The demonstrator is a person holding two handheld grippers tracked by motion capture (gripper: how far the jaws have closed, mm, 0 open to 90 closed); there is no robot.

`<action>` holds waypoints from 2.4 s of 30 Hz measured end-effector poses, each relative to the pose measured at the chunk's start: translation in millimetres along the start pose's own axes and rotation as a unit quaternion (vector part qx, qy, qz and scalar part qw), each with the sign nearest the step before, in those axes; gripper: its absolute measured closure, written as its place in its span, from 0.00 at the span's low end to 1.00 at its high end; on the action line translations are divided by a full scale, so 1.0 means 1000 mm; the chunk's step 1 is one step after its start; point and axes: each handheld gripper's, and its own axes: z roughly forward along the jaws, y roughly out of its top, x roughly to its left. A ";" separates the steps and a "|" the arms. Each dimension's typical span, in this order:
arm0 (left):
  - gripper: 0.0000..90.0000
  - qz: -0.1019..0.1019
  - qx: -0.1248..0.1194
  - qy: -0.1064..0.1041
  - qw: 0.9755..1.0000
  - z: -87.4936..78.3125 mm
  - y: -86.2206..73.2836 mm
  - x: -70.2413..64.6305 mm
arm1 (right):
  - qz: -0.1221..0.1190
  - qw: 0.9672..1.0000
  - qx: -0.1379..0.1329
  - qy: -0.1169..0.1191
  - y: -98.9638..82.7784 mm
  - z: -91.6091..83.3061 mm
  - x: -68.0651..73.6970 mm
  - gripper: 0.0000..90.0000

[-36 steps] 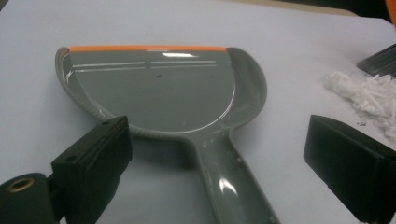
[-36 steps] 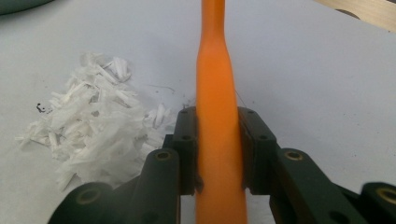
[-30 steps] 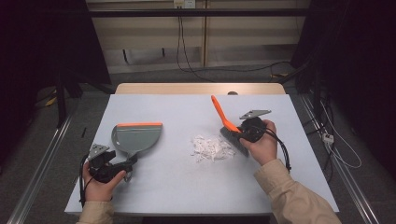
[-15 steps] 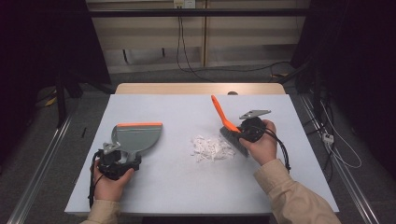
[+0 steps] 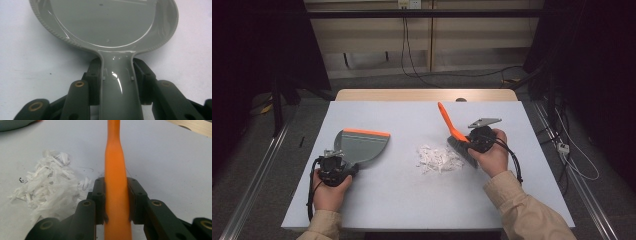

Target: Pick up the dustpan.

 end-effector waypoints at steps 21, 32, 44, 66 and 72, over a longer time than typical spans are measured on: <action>0.70 0.075 0.002 -0.122 0.990 -0.039 -0.002 -0.003 | 0.003 1.000 -0.002 -0.009 0.000 0.001 0.000 0.79; 0.70 0.133 0.026 -0.188 0.973 -0.040 -0.008 -0.019 | 0.009 1.000 -0.002 -0.020 0.000 0.001 0.004 0.79; 0.70 0.180 0.049 -0.224 0.957 -0.041 -0.012 -0.032 | 0.013 1.000 -0.002 -0.021 0.000 0.001 0.004 0.79; 0.69 0.235 0.085 -0.239 0.938 -0.029 -0.015 -0.054 | 0.041 0.998 -0.018 -0.043 0.000 0.004 0.016 0.80; 0.69 0.239 0.087 -0.244 0.936 -0.025 -0.014 -0.061 | 0.039 0.998 -0.018 -0.044 0.002 0.006 0.026 0.80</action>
